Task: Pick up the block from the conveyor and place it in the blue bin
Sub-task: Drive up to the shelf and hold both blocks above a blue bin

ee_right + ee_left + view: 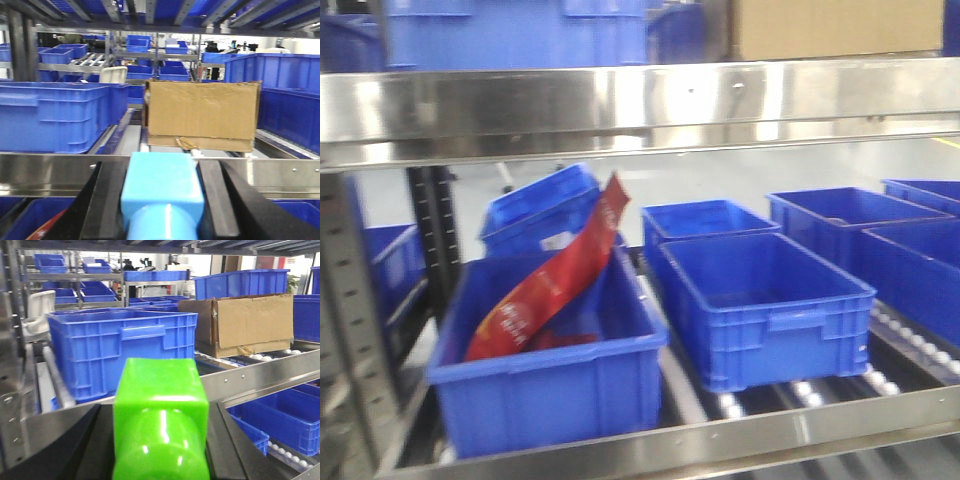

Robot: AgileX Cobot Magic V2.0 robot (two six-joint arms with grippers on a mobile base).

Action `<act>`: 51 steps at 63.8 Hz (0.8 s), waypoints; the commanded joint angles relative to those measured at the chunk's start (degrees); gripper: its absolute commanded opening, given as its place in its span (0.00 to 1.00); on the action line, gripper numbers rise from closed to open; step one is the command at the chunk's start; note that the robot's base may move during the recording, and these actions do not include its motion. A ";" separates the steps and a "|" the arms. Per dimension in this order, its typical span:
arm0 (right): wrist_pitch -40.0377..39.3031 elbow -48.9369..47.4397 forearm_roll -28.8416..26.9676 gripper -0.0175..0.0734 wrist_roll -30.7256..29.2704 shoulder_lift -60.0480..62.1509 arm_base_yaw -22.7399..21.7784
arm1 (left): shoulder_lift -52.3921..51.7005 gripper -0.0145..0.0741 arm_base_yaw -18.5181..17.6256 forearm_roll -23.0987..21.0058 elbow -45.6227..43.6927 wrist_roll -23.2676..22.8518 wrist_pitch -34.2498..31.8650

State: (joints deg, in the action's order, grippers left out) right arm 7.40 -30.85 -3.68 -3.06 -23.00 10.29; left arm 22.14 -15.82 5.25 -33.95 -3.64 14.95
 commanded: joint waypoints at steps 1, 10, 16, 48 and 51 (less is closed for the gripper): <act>-1.40 -0.47 0.03 0.01 -0.14 0.24 0.12 | -0.12 0.04 0.22 0.26 -0.37 0.09 -1.01; -1.40 -0.47 0.03 0.01 -0.14 0.24 0.12 | -0.12 0.04 0.22 0.26 -0.37 0.09 -1.01; -1.40 -0.47 0.03 0.01 -0.14 0.24 0.12 | -0.12 0.04 0.22 0.26 -0.37 0.09 -1.01; -1.40 -0.47 0.03 0.01 -0.14 0.24 0.12 | -0.12 0.04 0.22 0.26 -0.37 0.09 -1.01; -1.40 -0.47 0.03 0.01 -0.14 0.24 0.12 | -0.12 0.04 0.22 0.26 -0.37 0.09 -1.01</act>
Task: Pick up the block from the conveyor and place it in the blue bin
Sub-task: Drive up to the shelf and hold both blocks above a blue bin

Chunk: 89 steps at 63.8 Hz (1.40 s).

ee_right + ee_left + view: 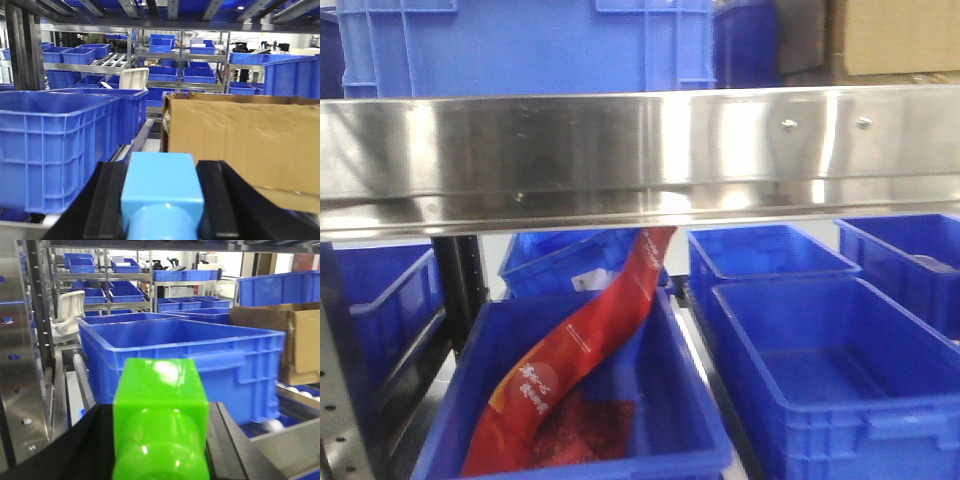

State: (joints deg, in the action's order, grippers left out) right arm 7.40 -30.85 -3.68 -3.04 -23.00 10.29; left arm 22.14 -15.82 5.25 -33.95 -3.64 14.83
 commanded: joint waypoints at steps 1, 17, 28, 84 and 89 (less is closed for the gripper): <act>-1.40 -0.47 0.03 0.01 -0.16 0.24 0.12 | -0.12 0.04 0.22 0.26 -0.37 0.09 -0.89; -1.40 -0.47 0.03 0.01 -0.16 0.24 0.12 | -0.12 0.04 0.22 0.26 -0.37 0.09 -0.89; -1.40 -0.47 0.03 0.01 -0.16 0.24 0.12 | -0.12 0.04 0.22 0.26 -0.37 0.09 -0.89; -1.40 -0.47 0.03 0.01 -0.16 0.24 0.12 | -0.12 0.04 0.22 0.26 -0.37 0.09 -0.89; -1.40 -0.47 0.03 0.01 -0.16 0.24 0.12 | -0.12 0.04 0.22 0.26 -0.37 0.09 -0.89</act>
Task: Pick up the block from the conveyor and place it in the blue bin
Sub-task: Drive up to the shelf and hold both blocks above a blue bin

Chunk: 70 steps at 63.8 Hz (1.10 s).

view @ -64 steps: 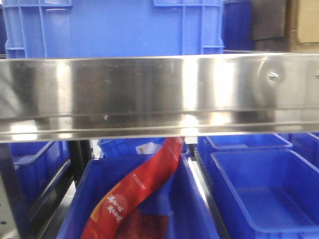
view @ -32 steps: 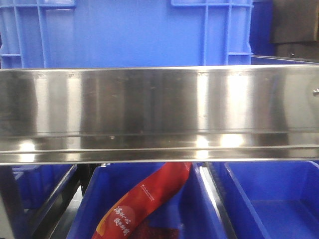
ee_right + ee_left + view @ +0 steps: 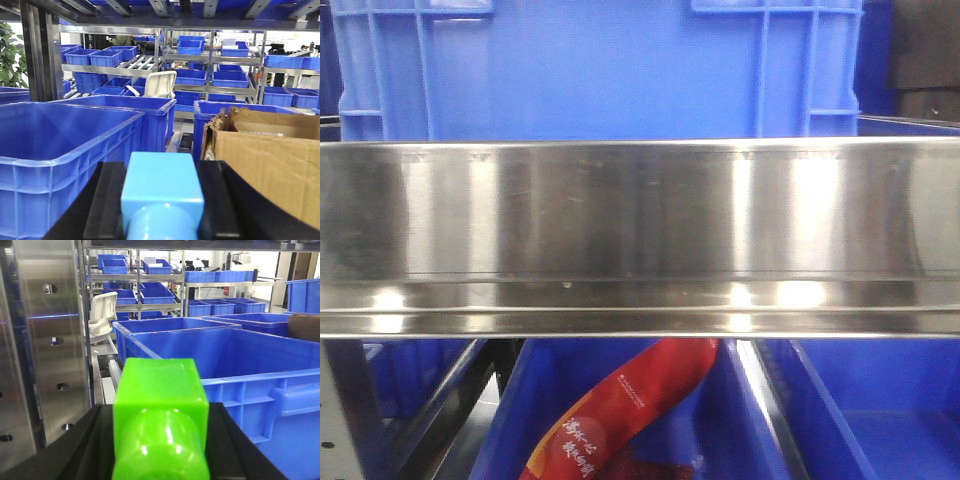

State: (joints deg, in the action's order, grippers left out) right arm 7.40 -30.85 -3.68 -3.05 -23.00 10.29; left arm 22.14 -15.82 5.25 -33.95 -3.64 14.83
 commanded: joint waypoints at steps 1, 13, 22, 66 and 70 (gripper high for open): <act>-1.40 -0.47 0.03 0.01 -0.15 0.24 0.12 | -0.12 0.04 0.22 0.26 -0.37 0.09 -0.89; -1.40 -0.47 0.03 0.01 -0.15 0.24 0.12 | -0.12 0.04 0.22 0.26 -0.37 0.09 -0.89; -1.40 -0.47 0.03 0.01 -0.15 0.24 0.12 | -0.12 0.04 0.22 0.26 -0.37 0.09 -0.89; -1.71 -0.57 0.03 0.01 -0.15 0.24 0.12 | -0.12 0.04 0.22 0.26 -0.47 0.09 -0.76; -1.06 -1.81 0.03 0.01 -0.15 -0.01 0.39 | 0.32 0.04 0.22 0.02 -1.37 0.09 -0.29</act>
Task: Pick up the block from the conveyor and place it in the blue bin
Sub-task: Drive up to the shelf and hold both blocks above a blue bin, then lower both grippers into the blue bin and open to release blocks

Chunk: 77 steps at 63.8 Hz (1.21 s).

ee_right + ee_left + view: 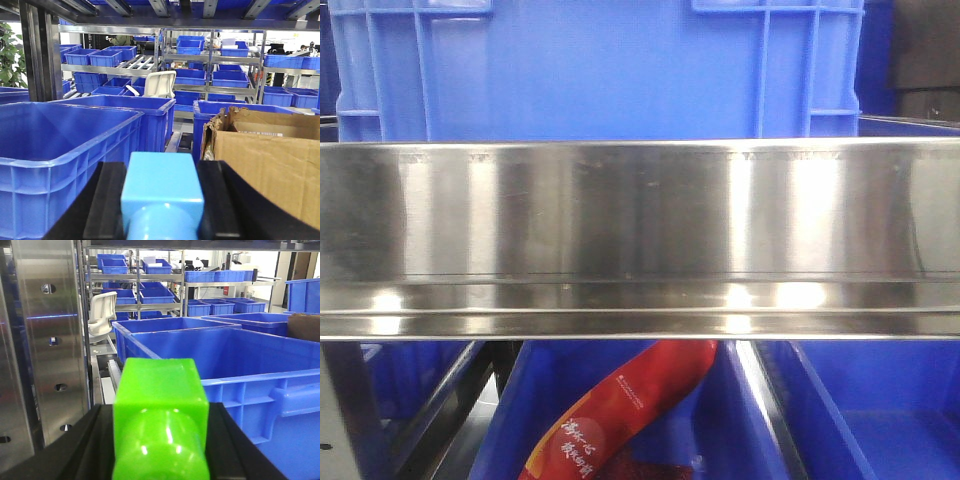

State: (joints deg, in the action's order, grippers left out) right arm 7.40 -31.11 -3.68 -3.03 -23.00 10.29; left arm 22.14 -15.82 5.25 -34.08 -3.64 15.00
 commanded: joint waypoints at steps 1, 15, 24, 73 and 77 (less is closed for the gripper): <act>-0.32 -1.99 0.03 0.01 -0.17 -0.29 0.50 | 0.64 0.04 0.09 0.02 -1.82 0.09 0.00; 2.80 -10.13 0.03 0.01 -0.17 -8.07 5.55 | 9.56 0.04 0.09 0.02 -10.18 2.58 1.56; 2.80 -14.09 0.03 0.01 -0.17 -15.46 10.51 | 16.55 0.04 -2.01 -0.13 -15.72 2.67 1.61; 8.64 -40.60 -2.89 0.01 -0.17 -52.01 19.03 | 55.86 0.04 -13.18 -6.38 -44.50 2.67 6.70; 8.64 -41.09 -2.89 0.01 -0.17 -53.20 19.03 | 57.27 0.04 -13.18 -6.38 -44.94 2.67 5.83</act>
State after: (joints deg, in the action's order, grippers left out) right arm 15.82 -70.92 -6.54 -3.11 -74.93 29.16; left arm 77.96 -28.66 -0.60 -77.78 -1.05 22.84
